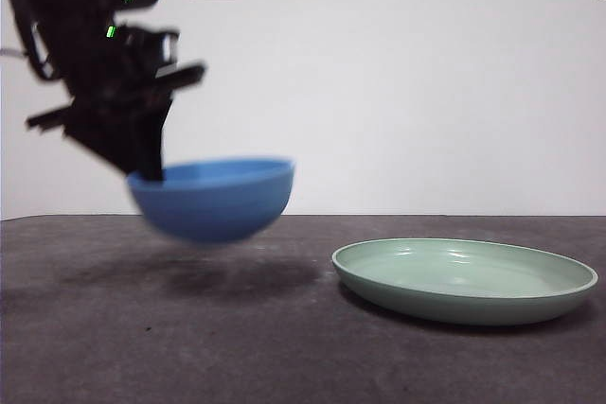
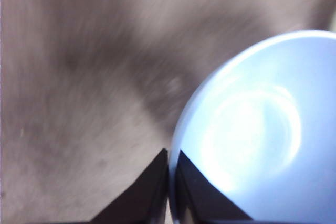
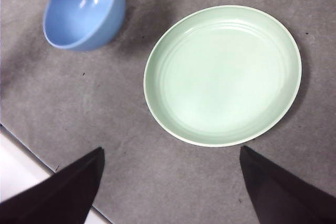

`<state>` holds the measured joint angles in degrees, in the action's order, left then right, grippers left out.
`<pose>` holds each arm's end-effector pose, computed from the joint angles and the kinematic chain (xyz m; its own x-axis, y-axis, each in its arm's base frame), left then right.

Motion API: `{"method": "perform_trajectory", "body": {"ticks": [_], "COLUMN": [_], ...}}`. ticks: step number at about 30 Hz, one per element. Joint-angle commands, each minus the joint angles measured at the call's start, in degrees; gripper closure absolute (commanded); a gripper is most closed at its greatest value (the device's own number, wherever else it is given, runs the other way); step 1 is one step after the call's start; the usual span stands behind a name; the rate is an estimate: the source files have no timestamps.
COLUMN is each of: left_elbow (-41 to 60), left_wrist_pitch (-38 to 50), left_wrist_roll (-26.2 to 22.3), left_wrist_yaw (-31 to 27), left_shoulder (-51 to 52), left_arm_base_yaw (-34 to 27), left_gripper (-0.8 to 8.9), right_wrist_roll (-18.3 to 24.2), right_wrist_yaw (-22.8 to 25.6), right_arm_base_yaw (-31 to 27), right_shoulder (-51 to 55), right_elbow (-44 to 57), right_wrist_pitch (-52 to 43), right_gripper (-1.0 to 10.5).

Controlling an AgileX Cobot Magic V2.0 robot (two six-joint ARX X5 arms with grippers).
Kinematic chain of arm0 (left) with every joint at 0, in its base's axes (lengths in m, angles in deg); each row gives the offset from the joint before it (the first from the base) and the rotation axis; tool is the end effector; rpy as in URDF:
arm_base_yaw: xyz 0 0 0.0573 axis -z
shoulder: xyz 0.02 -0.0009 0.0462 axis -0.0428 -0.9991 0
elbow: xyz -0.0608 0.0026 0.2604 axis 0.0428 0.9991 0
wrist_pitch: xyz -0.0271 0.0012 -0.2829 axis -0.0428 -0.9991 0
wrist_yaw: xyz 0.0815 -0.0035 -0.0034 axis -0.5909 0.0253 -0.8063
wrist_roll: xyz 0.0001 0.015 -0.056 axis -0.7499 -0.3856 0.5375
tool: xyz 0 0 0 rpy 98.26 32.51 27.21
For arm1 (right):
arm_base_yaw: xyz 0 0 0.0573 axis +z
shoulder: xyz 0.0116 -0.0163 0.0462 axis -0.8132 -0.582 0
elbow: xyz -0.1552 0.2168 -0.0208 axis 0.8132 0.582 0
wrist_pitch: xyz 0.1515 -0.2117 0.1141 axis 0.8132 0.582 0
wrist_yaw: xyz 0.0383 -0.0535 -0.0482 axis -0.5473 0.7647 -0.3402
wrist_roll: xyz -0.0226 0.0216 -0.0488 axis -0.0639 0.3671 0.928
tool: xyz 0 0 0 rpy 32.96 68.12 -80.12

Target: Pick up the blue bowl, put it on the green plate, put it on desk

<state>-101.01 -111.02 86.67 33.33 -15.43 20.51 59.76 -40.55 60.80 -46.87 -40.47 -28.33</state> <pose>0.3290 -0.1453 0.2309 0.3728 -0.3214 -0.8705 0.3726 0.9110 -0.1768 0.1565 0.0362 0.2949 0.5088 0.5790 -0.6371 -0.4736 0.8063 0.3545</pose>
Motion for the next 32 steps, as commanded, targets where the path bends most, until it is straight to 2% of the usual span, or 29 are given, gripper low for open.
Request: {"method": "perform_trajectory", "body": {"ticks": [1,9,14,26,32], "left_elbow": [-4.3,-10.3,-15.0,-26.4,-28.6], "left_wrist_pitch": [-0.2,2.1,2.0,1.4,1.5], "left_wrist_roll": [1.6,2.9,3.0,3.0,3.0], "left_wrist_yaw": [0.0,0.0,-0.1,-0.1,-0.1], "left_shoulder": [0.2,-0.8,-6.0,-22.6,-27.7], "left_arm_base_yaw": [2.3,10.1,13.5,18.5,19.5], "left_gripper": [8.04,8.04,8.04,8.04,8.04], "right_wrist_roll": [-0.4,-0.6,-0.6,-0.8,-0.8], "right_wrist_yaw": [0.2,0.2,0.2,0.2,0.2], "right_arm_base_yaw": [0.2,0.2,0.2,0.2,0.2], "right_shoulder": [-0.2,-0.2,-0.2,-0.2,-0.2], "right_elbow": [-0.9,-0.9,-0.9,-0.9,-0.9], "right_wrist_pitch": [-0.6,-0.6,-0.5,-0.5,-0.6], "right_gripper": [5.3,5.3,5.3,5.3,5.3]}}
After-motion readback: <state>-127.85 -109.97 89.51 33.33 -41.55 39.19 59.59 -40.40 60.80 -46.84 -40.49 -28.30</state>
